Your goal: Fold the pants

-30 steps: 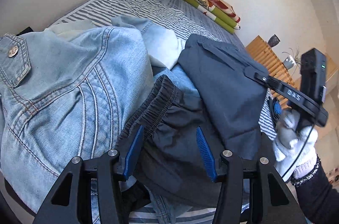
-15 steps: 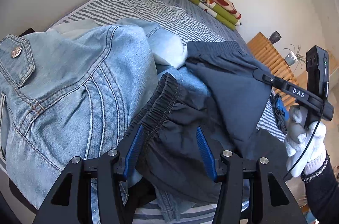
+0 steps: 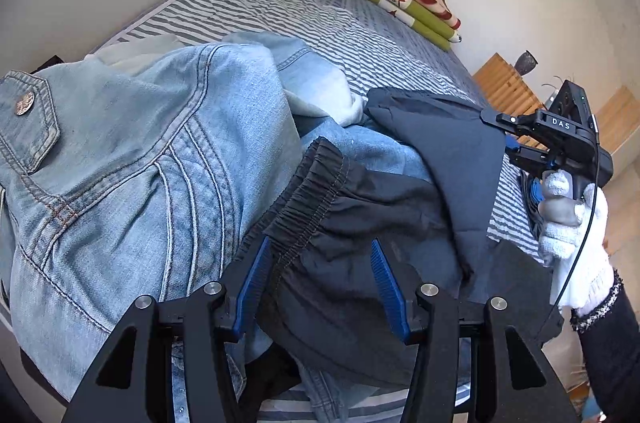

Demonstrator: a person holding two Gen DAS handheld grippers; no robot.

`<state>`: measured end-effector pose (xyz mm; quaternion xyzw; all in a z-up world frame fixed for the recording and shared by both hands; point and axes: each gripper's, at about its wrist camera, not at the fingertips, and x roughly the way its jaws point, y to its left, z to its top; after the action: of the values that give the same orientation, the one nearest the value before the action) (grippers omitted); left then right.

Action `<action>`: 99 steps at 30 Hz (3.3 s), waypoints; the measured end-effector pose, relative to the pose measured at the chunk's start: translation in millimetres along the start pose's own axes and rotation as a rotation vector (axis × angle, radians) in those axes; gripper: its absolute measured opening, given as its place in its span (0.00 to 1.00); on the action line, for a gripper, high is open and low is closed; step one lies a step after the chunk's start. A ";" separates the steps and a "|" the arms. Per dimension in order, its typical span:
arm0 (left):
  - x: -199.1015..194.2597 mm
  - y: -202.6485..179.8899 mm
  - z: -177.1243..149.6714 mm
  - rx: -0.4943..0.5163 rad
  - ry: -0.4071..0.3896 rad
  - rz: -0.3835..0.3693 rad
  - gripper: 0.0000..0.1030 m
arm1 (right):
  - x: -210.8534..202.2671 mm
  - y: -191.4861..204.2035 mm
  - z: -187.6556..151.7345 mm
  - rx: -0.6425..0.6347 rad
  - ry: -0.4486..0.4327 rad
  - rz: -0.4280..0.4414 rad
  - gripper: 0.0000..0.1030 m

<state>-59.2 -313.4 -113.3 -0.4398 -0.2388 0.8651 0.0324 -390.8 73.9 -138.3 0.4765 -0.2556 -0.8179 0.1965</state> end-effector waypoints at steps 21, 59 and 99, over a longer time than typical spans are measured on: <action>5.0 -3.9 3.2 0.000 0.001 0.003 0.53 | 10.8 -4.9 27.8 -0.073 0.047 -0.054 0.49; -62.8 -4.3 -5.7 -0.015 -0.074 0.036 0.53 | 12.4 144.9 -164.9 -0.696 0.339 0.122 0.13; -49.0 -23.3 8.7 0.025 0.057 0.134 0.71 | -99.1 -59.9 -187.9 -0.291 0.092 -0.455 0.30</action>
<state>-39.7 -309.3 -62.1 -0.4787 -0.1971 0.8555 -0.0132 -183.6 133.9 -185.3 0.5249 -0.0126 -0.8468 0.0857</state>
